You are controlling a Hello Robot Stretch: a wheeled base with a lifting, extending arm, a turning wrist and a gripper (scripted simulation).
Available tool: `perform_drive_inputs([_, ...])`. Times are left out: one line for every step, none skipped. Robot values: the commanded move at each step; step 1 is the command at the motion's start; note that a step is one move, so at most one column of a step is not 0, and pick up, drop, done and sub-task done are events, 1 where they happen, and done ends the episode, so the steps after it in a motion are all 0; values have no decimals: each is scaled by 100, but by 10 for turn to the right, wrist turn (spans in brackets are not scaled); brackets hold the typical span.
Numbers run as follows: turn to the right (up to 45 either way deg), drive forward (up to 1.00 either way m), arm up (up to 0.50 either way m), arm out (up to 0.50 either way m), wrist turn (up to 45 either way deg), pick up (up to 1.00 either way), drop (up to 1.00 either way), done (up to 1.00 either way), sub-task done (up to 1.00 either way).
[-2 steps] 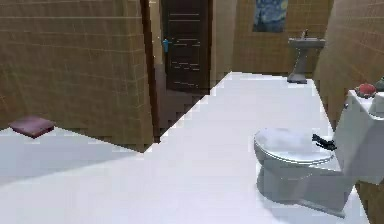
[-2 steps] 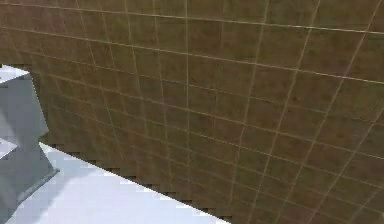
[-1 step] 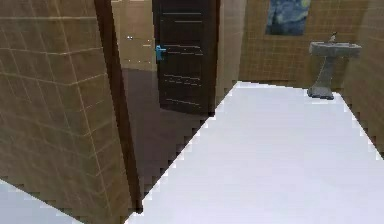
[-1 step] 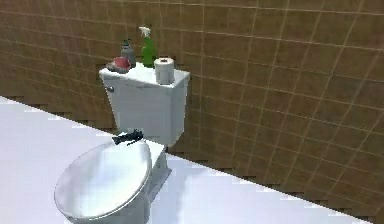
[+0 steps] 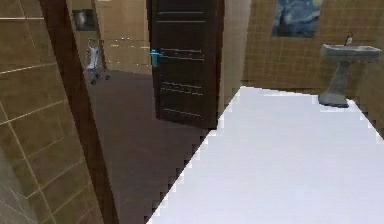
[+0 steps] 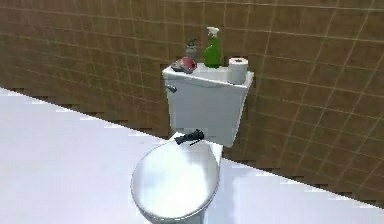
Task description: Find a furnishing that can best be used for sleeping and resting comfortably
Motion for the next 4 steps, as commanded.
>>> perform_drive_inputs([-60, 0, 0, 0, 0, 0, 0, 0, 0])
perform_drive_inputs([0, 95, 0, 0, 0, 0, 0, 0, 0])
perform_drive_inputs([210, 0, 0, 0, 0, 0, 0, 0, 0])
perform_drive_inputs([0, 10, 0, 0, 0, 0, 0, 0, 0])
